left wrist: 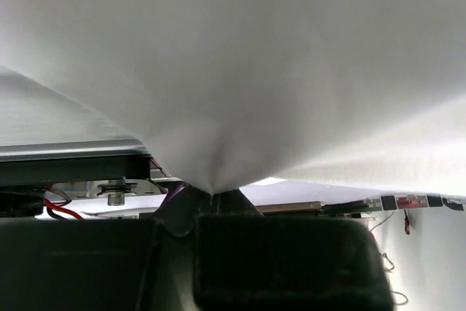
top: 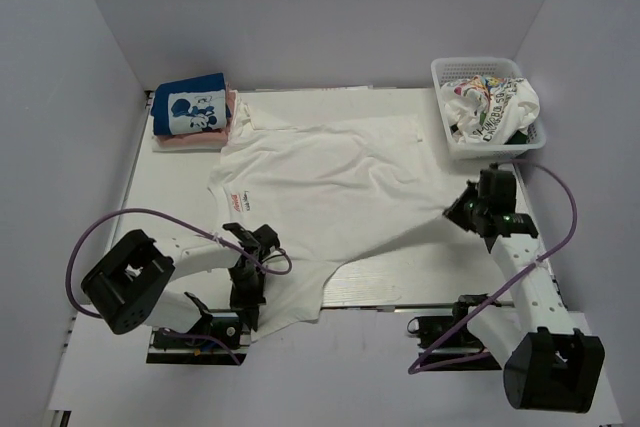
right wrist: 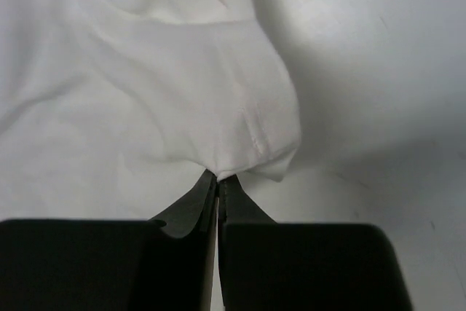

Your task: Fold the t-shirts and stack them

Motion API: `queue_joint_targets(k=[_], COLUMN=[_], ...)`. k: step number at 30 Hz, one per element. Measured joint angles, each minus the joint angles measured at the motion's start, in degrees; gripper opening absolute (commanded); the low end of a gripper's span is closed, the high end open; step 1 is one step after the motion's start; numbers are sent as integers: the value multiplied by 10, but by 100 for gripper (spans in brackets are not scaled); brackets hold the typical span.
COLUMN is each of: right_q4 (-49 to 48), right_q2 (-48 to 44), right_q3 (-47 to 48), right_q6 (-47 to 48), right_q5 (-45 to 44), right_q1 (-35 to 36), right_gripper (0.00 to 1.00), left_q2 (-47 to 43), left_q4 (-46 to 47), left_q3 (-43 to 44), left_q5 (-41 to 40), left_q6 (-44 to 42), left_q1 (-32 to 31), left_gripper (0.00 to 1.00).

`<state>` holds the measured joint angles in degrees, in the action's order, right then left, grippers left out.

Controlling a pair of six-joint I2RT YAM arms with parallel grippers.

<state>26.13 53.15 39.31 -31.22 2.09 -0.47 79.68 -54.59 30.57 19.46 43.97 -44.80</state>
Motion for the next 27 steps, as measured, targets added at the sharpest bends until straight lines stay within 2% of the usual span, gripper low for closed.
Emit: queue_joint_targets(k=[3,6,7,8,9,13,18,22,25,26,27], right_q4=[64,122,129,134,138,140,114,101,89,83,74], right_q2=[17,49,52,52,52,52,42,43,61,72,83], right_q3=[-74,-90,-87,-81,-71,-20,14,1,-9,-9,-9], right_q6=[-32,-56,-63,-67,-68,-61,-51,-46,-41,-39,-30], right_q5=[-48,-55,-58,-61,-64,-82,-102,-105,-106,-107,-106], right_q1=[-3,-3,-3,-3,-3,-3,-3,-3,-3,-3,-3], right_gripper=[0,30,40,57,90,90,90,90,90,90,90], left_q2=[-10,-18,-20,-21,-23,-37,-82,-142,-164,-168,-170], left_q4=[1,0,0,-1,-3,-25,-96,-61,-59,-67,-76], left_q3=[-3,-4,-4,-4,-3,9,66,105,95,87,80], left_q5=[-2,-7,-8,-10,-11,-17,-43,-36,-18,-14,-12], left_q6=[0,0,0,0,0,-5,-14,-18,-19,-18,-17], left_q1=[-2,-5,-5,-7,-7,-11,-15,-14,-13,-13,-13], left_gripper=[0,0,0,0,0,0,0,0,0,11,29])
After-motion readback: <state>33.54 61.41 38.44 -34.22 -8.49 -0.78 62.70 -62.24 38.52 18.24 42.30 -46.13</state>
